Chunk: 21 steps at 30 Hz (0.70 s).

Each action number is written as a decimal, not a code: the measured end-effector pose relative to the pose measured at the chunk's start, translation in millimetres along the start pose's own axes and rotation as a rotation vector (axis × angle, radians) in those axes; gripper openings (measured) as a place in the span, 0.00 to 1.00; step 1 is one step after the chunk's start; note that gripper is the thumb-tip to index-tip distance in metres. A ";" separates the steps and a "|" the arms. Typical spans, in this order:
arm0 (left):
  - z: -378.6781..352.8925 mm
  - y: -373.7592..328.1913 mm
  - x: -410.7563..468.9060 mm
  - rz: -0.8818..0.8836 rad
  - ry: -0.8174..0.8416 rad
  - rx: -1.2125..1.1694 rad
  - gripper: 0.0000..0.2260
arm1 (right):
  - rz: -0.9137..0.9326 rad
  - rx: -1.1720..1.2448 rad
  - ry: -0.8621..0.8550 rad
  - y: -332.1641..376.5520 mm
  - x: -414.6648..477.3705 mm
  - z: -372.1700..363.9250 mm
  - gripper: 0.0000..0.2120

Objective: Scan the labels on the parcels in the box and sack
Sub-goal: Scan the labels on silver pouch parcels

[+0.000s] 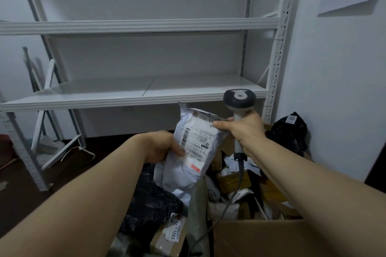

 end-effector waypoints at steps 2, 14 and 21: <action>-2.1 2.6 1.6 0.011 0.046 0.025 0.17 | -0.027 0.093 -0.015 -4.1 -1.3 -1.7 0.16; -9.3 -16.3 -6.0 -0.265 0.082 -0.143 0.17 | -0.368 0.442 0.200 -14.5 2.7 -23.1 0.10; -18.2 -15.9 3.1 -0.312 0.061 -0.211 0.16 | -0.322 0.462 0.115 -10.0 -0.4 -12.4 0.14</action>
Point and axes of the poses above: each hand's wrist, its own x-axis towards the middle knuckle, its own z-axis out of the back of the hand, y = z × x, the point moved 3 cm from there along x, towards the middle knuckle, and after that the axes turned 7 degrees about -x, right-handed, at the moved point
